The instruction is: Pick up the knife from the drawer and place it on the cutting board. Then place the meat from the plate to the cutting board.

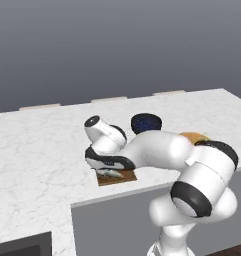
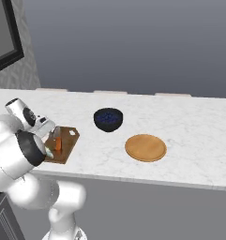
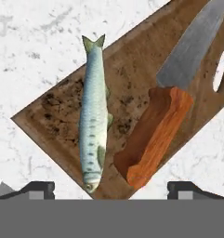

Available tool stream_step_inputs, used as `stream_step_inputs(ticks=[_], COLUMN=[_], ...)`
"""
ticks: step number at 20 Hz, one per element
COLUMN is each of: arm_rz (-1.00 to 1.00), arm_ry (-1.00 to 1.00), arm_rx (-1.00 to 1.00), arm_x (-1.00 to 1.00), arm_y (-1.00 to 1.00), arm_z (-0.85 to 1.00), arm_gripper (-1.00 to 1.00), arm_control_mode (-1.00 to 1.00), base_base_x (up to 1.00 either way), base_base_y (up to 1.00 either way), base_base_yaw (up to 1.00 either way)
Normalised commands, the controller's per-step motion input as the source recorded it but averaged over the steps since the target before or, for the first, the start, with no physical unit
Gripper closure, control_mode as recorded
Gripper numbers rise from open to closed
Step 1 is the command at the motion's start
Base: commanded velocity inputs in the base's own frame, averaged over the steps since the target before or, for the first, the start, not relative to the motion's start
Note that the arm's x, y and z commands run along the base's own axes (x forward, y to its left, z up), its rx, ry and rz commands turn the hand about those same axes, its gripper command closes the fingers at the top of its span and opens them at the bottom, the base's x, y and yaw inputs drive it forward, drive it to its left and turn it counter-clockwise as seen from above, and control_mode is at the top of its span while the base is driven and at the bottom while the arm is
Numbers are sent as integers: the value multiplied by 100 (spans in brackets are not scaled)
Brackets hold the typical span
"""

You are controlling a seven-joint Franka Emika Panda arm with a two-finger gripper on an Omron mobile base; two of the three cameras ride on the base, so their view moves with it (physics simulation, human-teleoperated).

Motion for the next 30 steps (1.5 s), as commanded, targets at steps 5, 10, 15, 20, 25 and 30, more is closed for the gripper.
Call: stream_step_inputs(ticks=[5,10,15,20,25,30], arm_rz=[0,0,0,0,-6,1], arm_ry=[-52,-48,-47,-51,0,-31], arm_rx=[25,24,24,29,7,0], arm_x=[-100,-100,-100,-82,-20,-68], arm_y=[-100,-100,-100,-100,-20,-14], arm_z=[76,83,72,42,0,-8], arm_gripper=[-100,-100,-100,-100,-100,-100], arm_control_mode=[-100,-100,-100,-100,-100,-100], base_base_x=[0,0,0,0,0,0], base_base_y=[0,0,0,0,0,0], base_base_yaw=[0,0,0,0,0,0])
